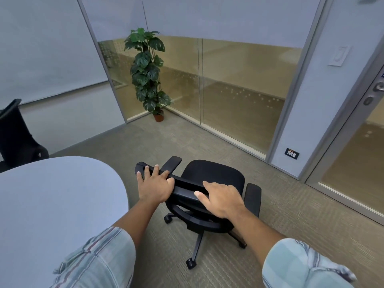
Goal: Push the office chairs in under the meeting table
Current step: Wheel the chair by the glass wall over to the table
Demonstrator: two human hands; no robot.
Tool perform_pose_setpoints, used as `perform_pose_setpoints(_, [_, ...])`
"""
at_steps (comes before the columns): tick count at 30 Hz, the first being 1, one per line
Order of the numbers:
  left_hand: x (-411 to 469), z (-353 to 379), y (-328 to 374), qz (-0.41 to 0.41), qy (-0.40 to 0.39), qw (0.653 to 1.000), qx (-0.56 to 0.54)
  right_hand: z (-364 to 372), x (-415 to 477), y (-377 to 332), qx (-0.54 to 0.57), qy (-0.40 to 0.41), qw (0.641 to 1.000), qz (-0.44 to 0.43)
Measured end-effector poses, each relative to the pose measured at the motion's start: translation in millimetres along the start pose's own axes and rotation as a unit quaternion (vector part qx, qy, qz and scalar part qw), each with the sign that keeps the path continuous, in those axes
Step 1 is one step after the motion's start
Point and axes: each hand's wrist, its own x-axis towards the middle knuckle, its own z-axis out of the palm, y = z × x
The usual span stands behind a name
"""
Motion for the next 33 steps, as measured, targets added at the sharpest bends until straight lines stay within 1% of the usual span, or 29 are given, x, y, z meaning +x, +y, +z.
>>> perform_pose_setpoints(6, [-21.3,-1.4,-32.8,-0.024,-0.008,1.000,-0.017,0.8,-6.8,-31.2,0.007,-0.006,1.000,-0.019])
perform_pose_setpoints(11, [-33.4,-1.7,-58.5,-0.049,-0.005,0.999,-0.021,3.1,-8.4,-56.0,0.016,0.004,0.999,-0.034])
perform_pose_setpoints(15, [-44.4,-0.6,-70.8,-0.063,-0.009,0.998,-0.016,5.3,-8.9,-67.6,0.021,-0.009,0.998,-0.052])
perform_pose_setpoints(22, [-52.6,0.2,-75.6,-0.098,0.002,0.995,-0.026,6.1,5.7,-65.8,0.019,-0.003,0.996,-0.090])
perform_pose_setpoints(29, [-54.3,-2.0,-83.6,-0.154,0.006,0.988,-0.020,9.0,32.1,-69.6,0.030,-0.006,0.989,-0.141])
perform_pose_setpoints(33, [-47.5,-6.1,-66.3,-0.176,-0.006,0.984,-0.016,7.5,55.5,-48.1,0.040,-0.016,0.985,-0.166])
